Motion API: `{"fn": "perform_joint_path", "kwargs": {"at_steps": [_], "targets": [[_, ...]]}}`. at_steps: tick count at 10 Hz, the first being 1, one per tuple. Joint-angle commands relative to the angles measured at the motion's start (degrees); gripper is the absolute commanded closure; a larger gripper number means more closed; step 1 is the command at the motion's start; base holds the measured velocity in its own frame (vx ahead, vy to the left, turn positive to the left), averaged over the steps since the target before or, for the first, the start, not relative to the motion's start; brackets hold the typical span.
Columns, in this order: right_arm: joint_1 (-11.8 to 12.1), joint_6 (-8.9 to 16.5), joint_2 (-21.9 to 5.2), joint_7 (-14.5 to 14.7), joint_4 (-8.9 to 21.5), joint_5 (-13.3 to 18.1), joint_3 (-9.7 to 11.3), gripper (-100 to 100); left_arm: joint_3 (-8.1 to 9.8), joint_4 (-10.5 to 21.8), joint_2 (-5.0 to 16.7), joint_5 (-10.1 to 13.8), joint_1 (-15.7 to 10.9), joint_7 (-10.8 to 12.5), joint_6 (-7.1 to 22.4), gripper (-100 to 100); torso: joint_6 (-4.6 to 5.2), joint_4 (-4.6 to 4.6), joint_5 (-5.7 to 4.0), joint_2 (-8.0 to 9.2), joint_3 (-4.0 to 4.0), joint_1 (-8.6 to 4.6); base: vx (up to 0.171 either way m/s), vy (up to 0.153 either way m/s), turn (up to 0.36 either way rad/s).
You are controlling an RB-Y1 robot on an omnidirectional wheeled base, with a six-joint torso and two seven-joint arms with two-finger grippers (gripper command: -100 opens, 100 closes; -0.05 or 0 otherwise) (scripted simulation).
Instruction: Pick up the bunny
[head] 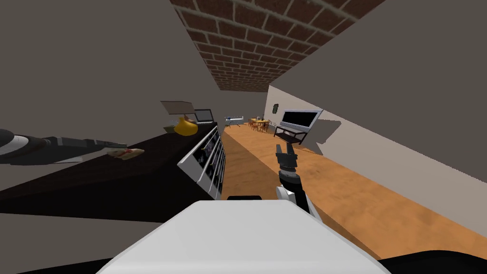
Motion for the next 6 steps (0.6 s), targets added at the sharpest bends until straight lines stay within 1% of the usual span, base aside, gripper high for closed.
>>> {"fn": "perform_joint_path", "kwargs": {"at_steps": [1, 2, 3, 4, 5, 6], "targets": [[0.0, 0.0, 0.0, 0.0, 0.0, 0.0, 0.0, 0, -0.67, -2.9, 1.0, -1.0, -2.9, -2.0, 0.5, -100, 0.0, 0.0, 0.0, 0.0, 0.0, 0.0, 0.153, 0.007, 0.283], [0.0, 0.0, 0.0, 0.0, 0.0, 0.0, 0.0, 0, -0.67, -3.8, 1.0, -1.0, -3.3, -2.0, 0.5, -100, -0.07, 0.03, -0.01, 0.01, 0.03, -0.02, 0.132, 0.005, 0.173], [0.0, 0.0, 0.0, 0.0, 0.0, 0.0, 0.0, 0, -0.64, -6.0, 1.7, -1.9, -5.5, -3.4, 0.7, -100, 0.0, 0.02, 0.0, 0.09, 0.05, 0.0, 0.163, 0.025, 0.337], [0.0, 0.0, 0.0, 0.0, 0.0, 0.0, 0.0, 0, -0.6, -8.1, 2.3, -2.8, -7.4, -4.8, 0.9, -100, -0.08, 0.04, 0.01, 0.02, 0.04, 0.06, 0.252, 0.016, 0.356], [0.0, 0.0, 0.0, 0.0, 0.0, 0.0, 0.0, 0, -0.57, -10.3, 3.0, -3.7, -9.1, -6.2, 1.2, -100, -0.04, -0.03, 0.0, -0.22, -0.11, 0.04, 0.307, 0.043, 0.395], [0.0, 0.0, 0.0, 0.0, 0.0, 0.0, 0.0, 0, -0.57, -11.5, 3.0, -3.7, -10.0, -6.2, 1.2, -100, -0.05, -0.08, 0.02, -0.43, -0.24, 0.14, 0.211, 0.025, 0.32]]}}
